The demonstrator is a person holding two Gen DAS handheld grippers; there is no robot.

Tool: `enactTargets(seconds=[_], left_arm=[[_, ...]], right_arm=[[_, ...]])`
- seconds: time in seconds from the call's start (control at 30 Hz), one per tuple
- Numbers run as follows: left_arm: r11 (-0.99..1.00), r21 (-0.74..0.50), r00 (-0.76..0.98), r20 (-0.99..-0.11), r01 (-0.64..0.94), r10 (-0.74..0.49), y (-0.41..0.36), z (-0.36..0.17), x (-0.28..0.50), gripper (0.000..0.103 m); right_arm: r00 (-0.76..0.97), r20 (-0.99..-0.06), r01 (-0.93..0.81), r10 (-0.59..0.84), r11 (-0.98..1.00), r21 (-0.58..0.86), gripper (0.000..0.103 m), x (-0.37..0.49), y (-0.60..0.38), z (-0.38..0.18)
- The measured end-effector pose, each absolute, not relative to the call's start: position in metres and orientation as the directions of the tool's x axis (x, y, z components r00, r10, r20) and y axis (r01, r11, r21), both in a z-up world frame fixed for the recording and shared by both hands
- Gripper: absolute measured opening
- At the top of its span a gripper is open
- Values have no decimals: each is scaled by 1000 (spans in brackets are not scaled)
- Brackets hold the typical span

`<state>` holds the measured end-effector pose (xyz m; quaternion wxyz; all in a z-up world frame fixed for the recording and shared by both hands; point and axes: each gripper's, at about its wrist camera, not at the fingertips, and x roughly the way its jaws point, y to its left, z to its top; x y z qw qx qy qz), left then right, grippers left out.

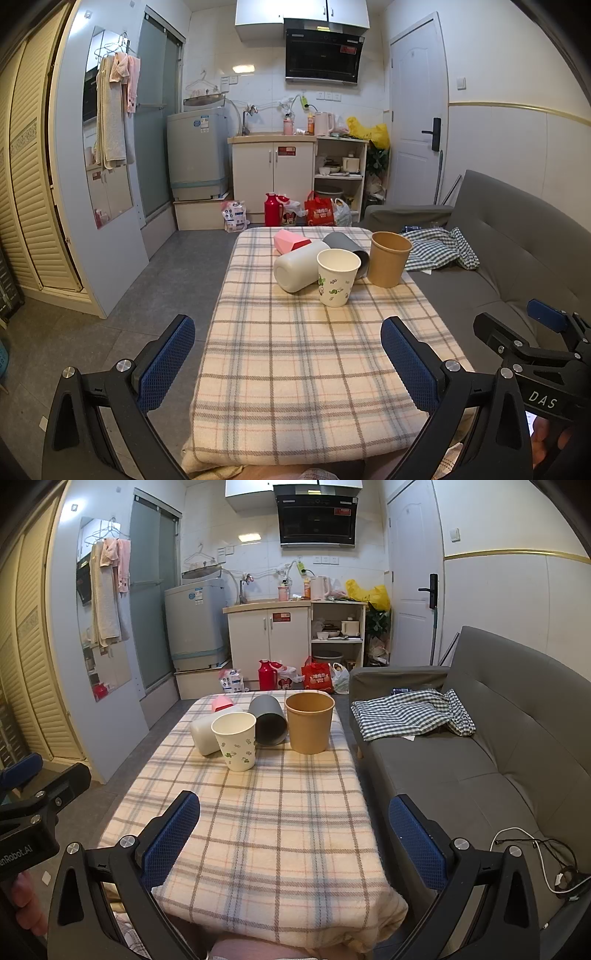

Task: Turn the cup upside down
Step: 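Move the right tool toward the white leaf-print paper cup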

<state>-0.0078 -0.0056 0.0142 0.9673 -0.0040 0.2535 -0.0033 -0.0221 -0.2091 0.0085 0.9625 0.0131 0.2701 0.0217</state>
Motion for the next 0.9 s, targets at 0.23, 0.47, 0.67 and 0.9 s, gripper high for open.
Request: enactTargets(seconds=[0.23, 0.47, 0.67, 0.9], left_arm=[[1000, -11, 872, -489, 5, -10, -5, 14, -8, 103], [1000, -12, 873, -488, 5, -10, -6, 15, -9, 103], [1000, -17, 872, -490, 8, -15, -6, 15, -8, 103], [1000, -21, 860, -509, 8, -18, -5, 22, -4, 103]], right_arm=[[852, -520, -38, 51, 999, 37, 103, -22, -206, 5], [851, -522, -38, 51, 999, 36, 103, -23, -204, 3], [848, -528, -41, 54, 998, 37, 103, -22, -200, 0], [825, -561, -62, 70, 998, 34, 103, -6, -195, -7]])
